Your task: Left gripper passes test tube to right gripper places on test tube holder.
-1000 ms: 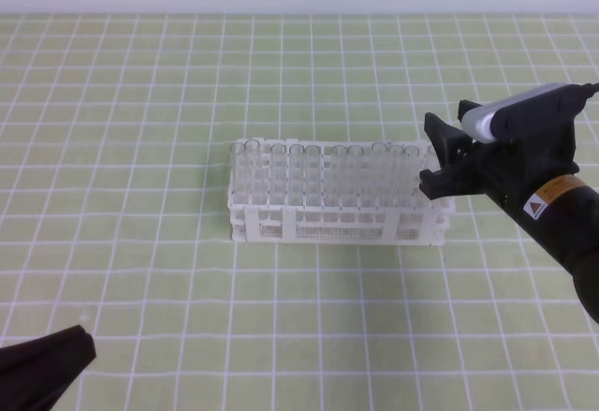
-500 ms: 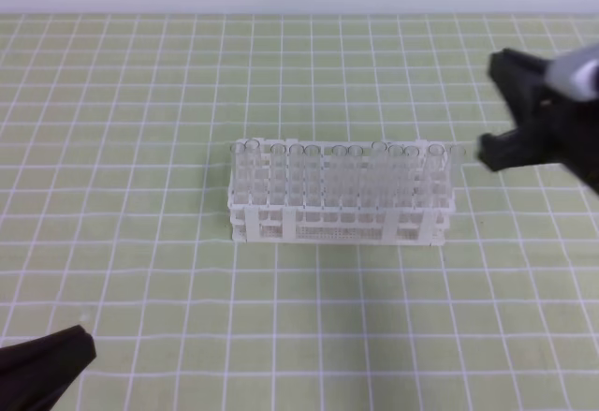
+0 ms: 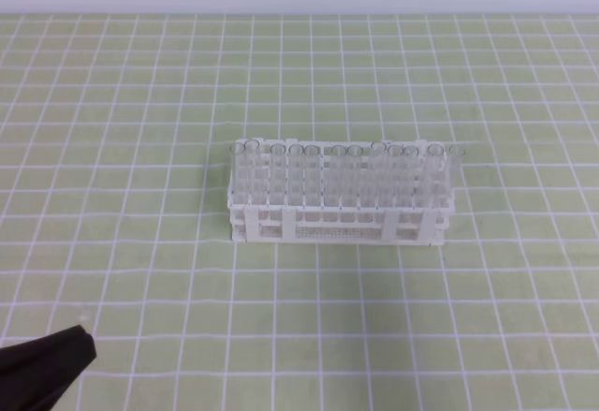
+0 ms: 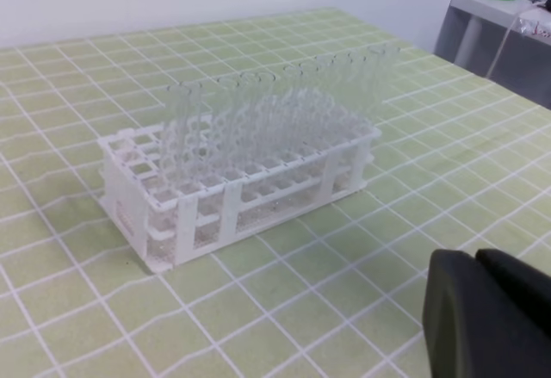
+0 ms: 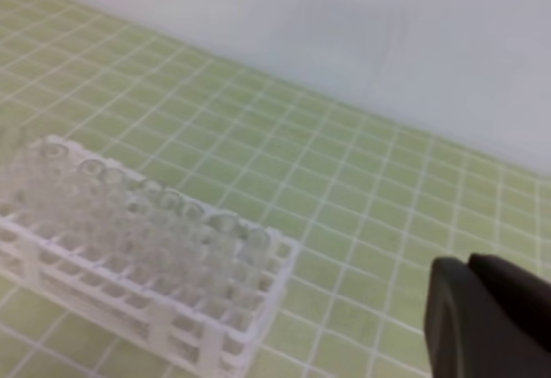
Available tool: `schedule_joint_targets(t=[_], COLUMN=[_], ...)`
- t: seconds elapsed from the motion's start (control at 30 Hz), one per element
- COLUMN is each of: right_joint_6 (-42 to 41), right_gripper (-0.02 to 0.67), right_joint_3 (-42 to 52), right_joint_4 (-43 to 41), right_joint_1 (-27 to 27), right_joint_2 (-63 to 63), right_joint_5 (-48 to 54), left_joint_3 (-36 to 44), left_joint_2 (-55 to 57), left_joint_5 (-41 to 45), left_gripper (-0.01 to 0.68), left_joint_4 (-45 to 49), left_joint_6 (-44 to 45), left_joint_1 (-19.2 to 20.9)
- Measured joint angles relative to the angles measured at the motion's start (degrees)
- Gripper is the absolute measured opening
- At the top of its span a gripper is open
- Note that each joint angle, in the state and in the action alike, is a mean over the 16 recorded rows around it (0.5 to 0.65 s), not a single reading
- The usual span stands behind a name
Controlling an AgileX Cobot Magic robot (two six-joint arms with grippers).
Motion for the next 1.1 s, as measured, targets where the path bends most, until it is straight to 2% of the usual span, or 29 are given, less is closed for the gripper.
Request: schedule_joint_targets(t=[0.3, 0.73, 0.9, 1.1], right_joint_6=[2.1, 4.7, 4.5, 0.8], right_gripper=[-0.015, -0.015, -0.015, -0.015], right_joint_3=[6.1, 27.8, 32.4, 35.2], right_joint_4=[-2.3, 0.4, 2.0, 7.9], right_joint_1=[-6.0, -18.5, -20.6, -21.1], right_joint_2=[-7.5, -29.1, -34.9, -38.3], right_joint_5=[-0.4, -9.1, -9.4, -6.4], left_joint_3=[0.0, 0.0, 0.0, 0.0], left_joint_2=[0.0, -0.1, -0.1, -0.1], left_joint_5=[0.1, 0.4, 0.5, 0.5], left_gripper=[-0.002, -0.002, -0.002, -0.002], left_joint_4=[0.0, -0.1, -0.1, -0.1], left_joint_6=[0.0, 0.0, 0.0, 0.0], left_joint_1=[0.0, 0.0, 0.0, 0.0])
